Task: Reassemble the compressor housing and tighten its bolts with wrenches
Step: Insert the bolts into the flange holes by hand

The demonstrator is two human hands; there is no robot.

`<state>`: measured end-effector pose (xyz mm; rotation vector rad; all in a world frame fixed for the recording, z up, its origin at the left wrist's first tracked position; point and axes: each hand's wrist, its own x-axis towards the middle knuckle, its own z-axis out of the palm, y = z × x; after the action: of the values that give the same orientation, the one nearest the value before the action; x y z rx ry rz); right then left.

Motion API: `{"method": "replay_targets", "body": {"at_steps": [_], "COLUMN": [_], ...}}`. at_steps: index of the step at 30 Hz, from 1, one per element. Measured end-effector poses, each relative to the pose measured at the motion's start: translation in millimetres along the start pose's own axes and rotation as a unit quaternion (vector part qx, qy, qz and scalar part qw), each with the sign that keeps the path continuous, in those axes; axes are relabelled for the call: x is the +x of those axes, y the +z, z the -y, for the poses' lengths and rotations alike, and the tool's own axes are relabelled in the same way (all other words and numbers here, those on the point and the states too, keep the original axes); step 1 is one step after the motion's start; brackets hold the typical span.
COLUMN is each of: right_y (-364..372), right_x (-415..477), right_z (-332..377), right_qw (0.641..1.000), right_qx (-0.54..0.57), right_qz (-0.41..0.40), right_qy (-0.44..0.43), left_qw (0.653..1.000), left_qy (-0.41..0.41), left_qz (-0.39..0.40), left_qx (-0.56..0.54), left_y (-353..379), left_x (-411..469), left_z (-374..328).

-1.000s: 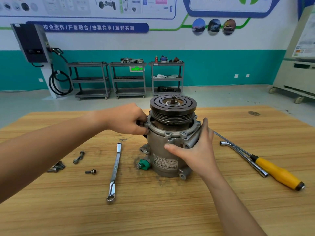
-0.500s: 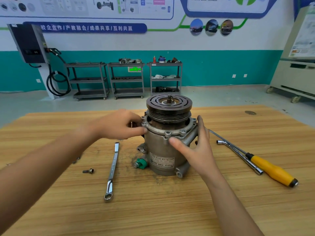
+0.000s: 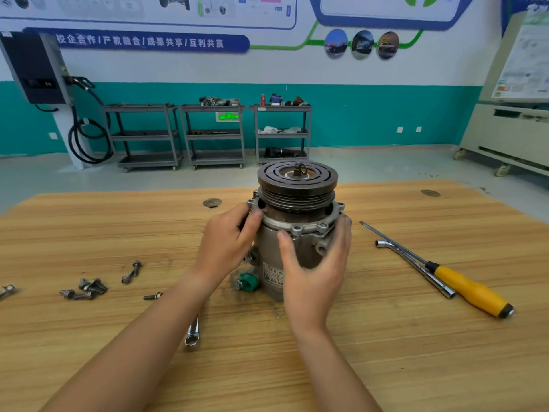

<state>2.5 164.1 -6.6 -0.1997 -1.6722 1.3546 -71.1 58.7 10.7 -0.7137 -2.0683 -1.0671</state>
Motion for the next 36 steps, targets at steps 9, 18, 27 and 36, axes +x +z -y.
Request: {"method": "replay_targets", "body": {"at_steps": [9,18,27,36], "right_y": [8.8,8.5,9.1,6.6], "right_x": [-3.2,-2.3,-4.7,-2.6], "right_z": [-4.4,-8.6,-9.6,-10.8], "right_qw": [0.997,0.995,0.995,0.995], "right_qx": [-0.001,0.016,0.021,0.022], "right_qz": [-0.060,-0.072,-0.073,-0.057], "right_qy": [-0.057,-0.067,-0.069,-0.080], "left_qw": [0.998,0.994,0.997,0.999], "left_qy": [0.039,0.091,0.054,0.031], "left_qz": [-0.045,-0.063,-0.058,-0.013], "left_qx": [-0.002,-0.002,0.004,0.034], "left_y": [10.7,11.4,12.0,5.1], "left_x": [-2.6,-0.6,-2.3,-1.7], "left_z": [9.3,13.3,11.6,5.3]}}
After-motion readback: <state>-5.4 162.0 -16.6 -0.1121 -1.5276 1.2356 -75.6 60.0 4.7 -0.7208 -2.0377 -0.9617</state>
